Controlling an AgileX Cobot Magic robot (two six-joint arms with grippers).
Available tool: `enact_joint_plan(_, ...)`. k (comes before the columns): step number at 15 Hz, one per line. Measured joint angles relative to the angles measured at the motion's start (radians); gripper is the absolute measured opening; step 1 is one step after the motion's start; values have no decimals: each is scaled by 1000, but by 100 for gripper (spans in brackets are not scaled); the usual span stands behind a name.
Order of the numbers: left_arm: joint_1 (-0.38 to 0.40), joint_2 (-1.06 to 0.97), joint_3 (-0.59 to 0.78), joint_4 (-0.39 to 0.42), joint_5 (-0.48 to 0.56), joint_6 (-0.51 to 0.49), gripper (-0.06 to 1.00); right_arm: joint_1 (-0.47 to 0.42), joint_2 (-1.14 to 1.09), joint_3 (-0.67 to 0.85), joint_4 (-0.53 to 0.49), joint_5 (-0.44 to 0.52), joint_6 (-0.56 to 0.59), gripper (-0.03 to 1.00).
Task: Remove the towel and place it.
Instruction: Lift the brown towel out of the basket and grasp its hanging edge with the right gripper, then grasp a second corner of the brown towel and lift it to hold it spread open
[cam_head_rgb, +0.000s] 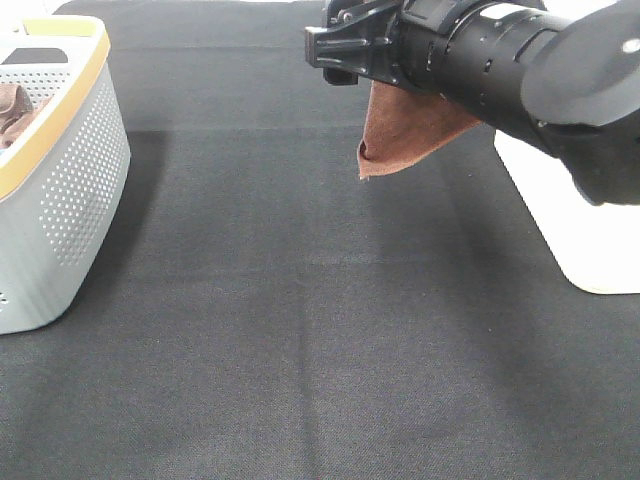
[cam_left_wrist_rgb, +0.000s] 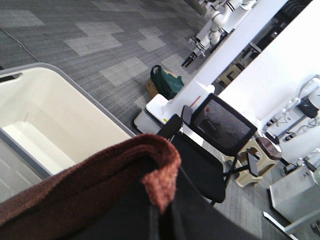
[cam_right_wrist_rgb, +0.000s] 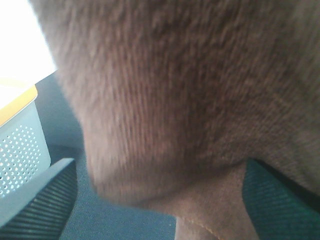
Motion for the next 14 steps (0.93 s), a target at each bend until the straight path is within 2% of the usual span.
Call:
enact_joint_plan(4,0,0,0,-15,41,0,0,0,0,0,0,0,27,84)
enact_joint_plan(9,0,0,0,-28,45,4,0,0,0,0,0,-1,31,65)
enact_joint_plan(12,0,0,0,-34,43,33,0,0,0,0,1,5,25,58)
enact_joint_plan(14,0,0,0,-22,-8,53,0,0,0,0,1,32,-2,55)
